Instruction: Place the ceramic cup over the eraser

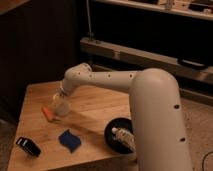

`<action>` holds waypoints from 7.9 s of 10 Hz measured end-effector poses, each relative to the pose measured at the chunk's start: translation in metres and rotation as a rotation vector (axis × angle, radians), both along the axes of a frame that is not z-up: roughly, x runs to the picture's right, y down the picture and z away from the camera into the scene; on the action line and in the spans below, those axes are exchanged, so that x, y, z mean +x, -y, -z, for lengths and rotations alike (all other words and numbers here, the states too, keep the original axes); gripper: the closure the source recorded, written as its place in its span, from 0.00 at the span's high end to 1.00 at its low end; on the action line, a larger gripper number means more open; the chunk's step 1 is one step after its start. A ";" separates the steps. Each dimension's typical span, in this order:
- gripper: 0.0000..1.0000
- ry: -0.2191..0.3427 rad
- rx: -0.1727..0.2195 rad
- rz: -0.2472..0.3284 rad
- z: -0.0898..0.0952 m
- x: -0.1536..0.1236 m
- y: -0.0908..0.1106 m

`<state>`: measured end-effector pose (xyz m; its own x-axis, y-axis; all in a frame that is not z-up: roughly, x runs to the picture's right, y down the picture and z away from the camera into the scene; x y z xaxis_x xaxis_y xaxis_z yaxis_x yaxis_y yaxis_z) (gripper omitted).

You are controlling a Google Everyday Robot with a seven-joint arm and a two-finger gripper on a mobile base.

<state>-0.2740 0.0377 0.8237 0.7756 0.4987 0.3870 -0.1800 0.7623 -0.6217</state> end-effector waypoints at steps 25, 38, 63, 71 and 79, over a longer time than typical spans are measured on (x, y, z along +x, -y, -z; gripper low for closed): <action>0.00 0.100 0.103 0.141 0.125 -0.021 0.089; 0.00 0.191 0.142 0.190 0.158 -0.042 0.087; 0.00 0.670 0.179 0.212 0.365 -0.110 -0.078; 0.00 0.707 0.195 0.112 0.328 -0.084 -0.080; 0.00 0.778 0.151 0.031 0.305 -0.085 -0.086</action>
<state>-0.3592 0.1236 0.5192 0.2670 0.3797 0.8858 0.2867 0.8462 -0.4491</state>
